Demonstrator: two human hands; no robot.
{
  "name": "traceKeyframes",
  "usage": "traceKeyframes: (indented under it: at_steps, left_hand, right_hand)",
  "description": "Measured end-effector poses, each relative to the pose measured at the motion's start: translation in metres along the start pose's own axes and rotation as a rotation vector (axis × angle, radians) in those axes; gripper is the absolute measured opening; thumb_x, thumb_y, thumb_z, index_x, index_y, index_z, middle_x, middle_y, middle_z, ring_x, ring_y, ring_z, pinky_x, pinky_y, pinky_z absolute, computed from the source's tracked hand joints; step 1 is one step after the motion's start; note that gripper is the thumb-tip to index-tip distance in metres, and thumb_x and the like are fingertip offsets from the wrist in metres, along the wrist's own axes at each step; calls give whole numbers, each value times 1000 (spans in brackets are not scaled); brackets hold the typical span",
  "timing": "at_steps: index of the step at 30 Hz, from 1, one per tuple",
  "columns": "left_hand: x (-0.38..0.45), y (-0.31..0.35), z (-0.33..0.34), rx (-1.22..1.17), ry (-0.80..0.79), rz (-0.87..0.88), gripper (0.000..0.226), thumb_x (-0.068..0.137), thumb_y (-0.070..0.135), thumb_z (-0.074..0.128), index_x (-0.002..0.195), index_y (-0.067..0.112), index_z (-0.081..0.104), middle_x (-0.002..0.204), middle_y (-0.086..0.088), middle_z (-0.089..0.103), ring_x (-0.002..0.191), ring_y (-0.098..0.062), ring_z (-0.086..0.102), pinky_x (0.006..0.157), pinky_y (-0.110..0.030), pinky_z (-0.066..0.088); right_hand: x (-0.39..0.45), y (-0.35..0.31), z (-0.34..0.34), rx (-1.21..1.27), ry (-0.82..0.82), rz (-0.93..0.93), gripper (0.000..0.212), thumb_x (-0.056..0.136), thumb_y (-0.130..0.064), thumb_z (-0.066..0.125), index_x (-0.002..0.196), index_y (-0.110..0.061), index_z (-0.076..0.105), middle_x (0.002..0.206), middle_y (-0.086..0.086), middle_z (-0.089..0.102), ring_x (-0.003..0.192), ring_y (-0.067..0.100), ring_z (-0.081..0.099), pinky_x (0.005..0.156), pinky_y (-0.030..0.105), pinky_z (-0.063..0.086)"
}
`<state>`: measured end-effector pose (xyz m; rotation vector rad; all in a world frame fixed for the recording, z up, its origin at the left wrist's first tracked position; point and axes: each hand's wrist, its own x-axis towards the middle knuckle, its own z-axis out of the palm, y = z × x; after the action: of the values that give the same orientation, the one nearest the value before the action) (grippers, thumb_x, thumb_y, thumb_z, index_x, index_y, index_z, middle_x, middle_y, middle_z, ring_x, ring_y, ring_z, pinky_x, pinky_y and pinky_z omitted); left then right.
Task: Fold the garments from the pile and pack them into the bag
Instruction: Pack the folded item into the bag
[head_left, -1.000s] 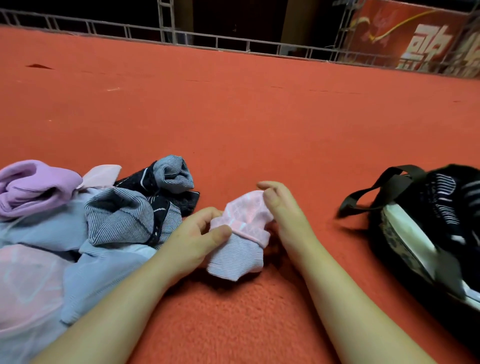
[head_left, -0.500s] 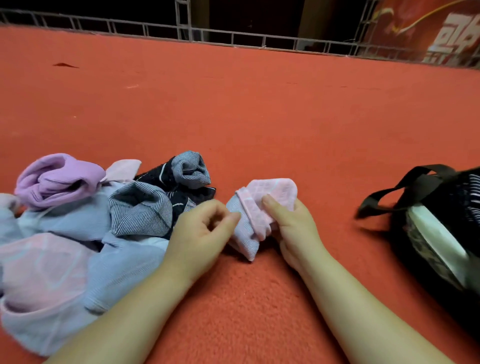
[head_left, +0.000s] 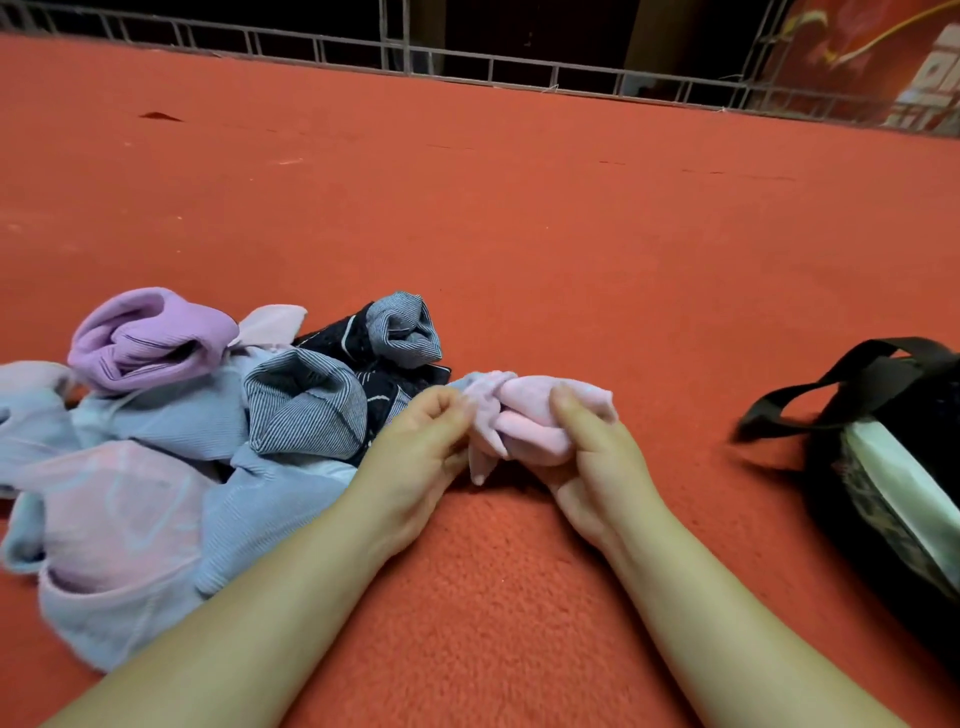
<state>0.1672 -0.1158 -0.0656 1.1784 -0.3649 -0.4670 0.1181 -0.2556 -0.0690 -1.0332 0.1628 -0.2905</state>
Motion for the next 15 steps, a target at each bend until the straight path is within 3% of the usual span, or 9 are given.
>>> traceKeyframes:
  at_steps: [1,3,5,8,11,13,15]
  left_hand:
    - [2,1,-1,-122,17,-6,16,84,26,53,77,12,57,67,-12,62,60,-24,51,55,-31,41]
    - [6,3,-5,-274,25,-30,36,85,29,45,106,2,58,82,-11,66,67,-20,56,57,-29,45]
    - [9,6,-9,-356,5,-57,51,87,34,41,121,0,57,102,-16,64,77,-20,58,64,-31,47]
    - [9,15,-17,-353,-21,-47,60,89,41,35,116,-6,60,115,-25,59,88,-26,58,75,-35,46]
    - [10,16,-21,-297,47,-13,69,90,41,35,121,-19,47,122,-35,54,111,-46,55,95,-53,43]
    - [10,11,-19,-222,93,45,58,94,33,37,117,-20,45,118,-36,56,108,-47,56,88,-53,48]
    - [12,7,-15,-132,212,119,29,99,21,37,96,-5,50,104,-27,60,88,-35,59,73,-40,48]
  right_hand:
    - [1,-1,-3,94,65,19,53,80,-24,63,116,13,53,106,31,63,90,38,65,73,44,57]
    - [3,-4,-7,201,100,35,64,80,-28,59,125,15,47,122,34,57,107,41,61,80,45,57]
    - [4,-5,-6,214,104,47,64,79,-30,59,125,14,48,122,32,57,108,39,61,80,41,58]
    - [8,-5,-9,197,200,10,52,81,-25,59,119,9,52,115,28,61,102,34,62,77,37,57]
    - [12,-11,-17,127,356,-79,16,92,-12,53,103,-1,54,102,21,60,89,24,62,76,33,54]
    - [13,-15,-22,-92,407,-157,4,90,-10,56,86,-8,55,85,9,61,72,13,60,68,26,51]
    - [10,-19,-27,-576,438,-256,17,78,-24,63,89,-14,54,84,-1,58,76,12,56,66,20,44]
